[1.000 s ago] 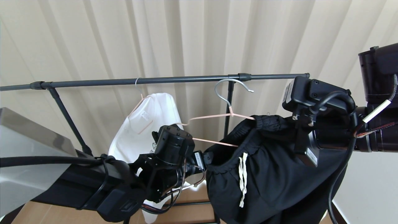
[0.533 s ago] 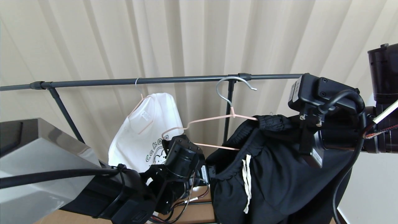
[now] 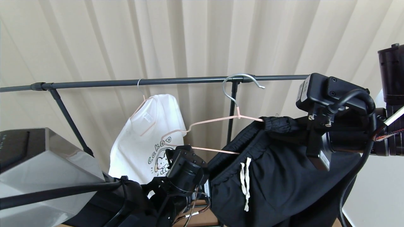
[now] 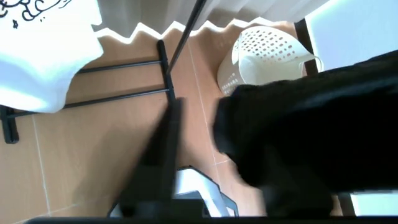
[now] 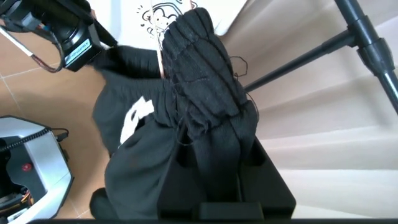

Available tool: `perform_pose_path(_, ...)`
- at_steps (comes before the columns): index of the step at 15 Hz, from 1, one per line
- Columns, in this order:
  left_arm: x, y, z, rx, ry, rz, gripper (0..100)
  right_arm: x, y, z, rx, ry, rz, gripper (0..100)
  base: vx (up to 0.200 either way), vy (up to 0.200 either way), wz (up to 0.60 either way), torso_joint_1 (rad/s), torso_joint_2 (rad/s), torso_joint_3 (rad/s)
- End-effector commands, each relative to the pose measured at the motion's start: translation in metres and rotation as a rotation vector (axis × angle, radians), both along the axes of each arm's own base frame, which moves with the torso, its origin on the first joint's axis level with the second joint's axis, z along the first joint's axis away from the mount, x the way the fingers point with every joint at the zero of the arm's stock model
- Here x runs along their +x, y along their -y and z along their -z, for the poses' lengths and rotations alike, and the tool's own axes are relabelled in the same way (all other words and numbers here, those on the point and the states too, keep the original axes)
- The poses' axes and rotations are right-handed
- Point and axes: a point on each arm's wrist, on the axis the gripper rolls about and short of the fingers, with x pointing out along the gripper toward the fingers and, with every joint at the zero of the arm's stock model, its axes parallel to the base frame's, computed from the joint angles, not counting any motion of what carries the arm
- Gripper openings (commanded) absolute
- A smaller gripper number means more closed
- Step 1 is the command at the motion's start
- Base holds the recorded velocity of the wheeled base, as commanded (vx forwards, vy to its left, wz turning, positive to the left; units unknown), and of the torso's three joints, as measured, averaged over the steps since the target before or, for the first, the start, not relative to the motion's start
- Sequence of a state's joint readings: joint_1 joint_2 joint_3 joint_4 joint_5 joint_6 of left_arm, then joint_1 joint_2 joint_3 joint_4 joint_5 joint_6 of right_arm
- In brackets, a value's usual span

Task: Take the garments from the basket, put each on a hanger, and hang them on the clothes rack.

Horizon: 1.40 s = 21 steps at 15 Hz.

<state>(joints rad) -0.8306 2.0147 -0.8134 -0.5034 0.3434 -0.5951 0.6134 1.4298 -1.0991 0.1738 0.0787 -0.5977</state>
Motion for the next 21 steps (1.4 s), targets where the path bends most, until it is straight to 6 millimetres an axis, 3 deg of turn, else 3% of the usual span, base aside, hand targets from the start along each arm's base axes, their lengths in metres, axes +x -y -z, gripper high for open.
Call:
perform_pose_path(1, -0.001, -0.003, -0.009, 0.015, 0.045, -0.041, 0, 0.001, 0.010, 0.005, -0.007, -0.014, 0.033, 0, 0.000, 0.000, 0.00, 0.000, 0.00, 0.000)
perform_pose_path(2, -0.001, -0.003, -0.009, 0.015, 0.045, -0.041, 0, 0.001, 0.010, 0.005, -0.007, -0.014, 0.033, 0, 0.000, 0.000, 0.00, 0.000, 0.00, 0.000)
perform_pose_path(5, -0.007, -0.018, -0.031, 0.005, 0.093, -0.040, 0, 0.007, 0.032, 0.030, 0.005, -0.093, 0.059, 0, 0.000, 0.000, 0.00, 0.000, 0.00, 0.000)
perform_pose_path(12, 0.005, -0.039, -0.039, 0.044, 0.127, -0.084, 0, 0.013, 0.078, 0.092, 0.183, -0.167, 0.005, 0, 0.000, 0.000, 0.00, 0.000, 0.00, 0.000)
perform_pose_path(14, 0.006, -0.042, -0.040, 0.059, 0.135, -0.087, 0, 0.020, 0.080, 0.102, 0.208, -0.156, 0.004, 0, 0.000, 0.000, 0.00, 0.000, 0.00, 0.000)
perform_pose_path(21, 0.019, -0.050, -0.044, 0.066, 0.153, -0.116, 0, 0.020, 0.081, 0.109, 0.202, -0.171, 0.013, 0, 0.000, 0.000, 0.00, 0.000, 0.00, 0.000)
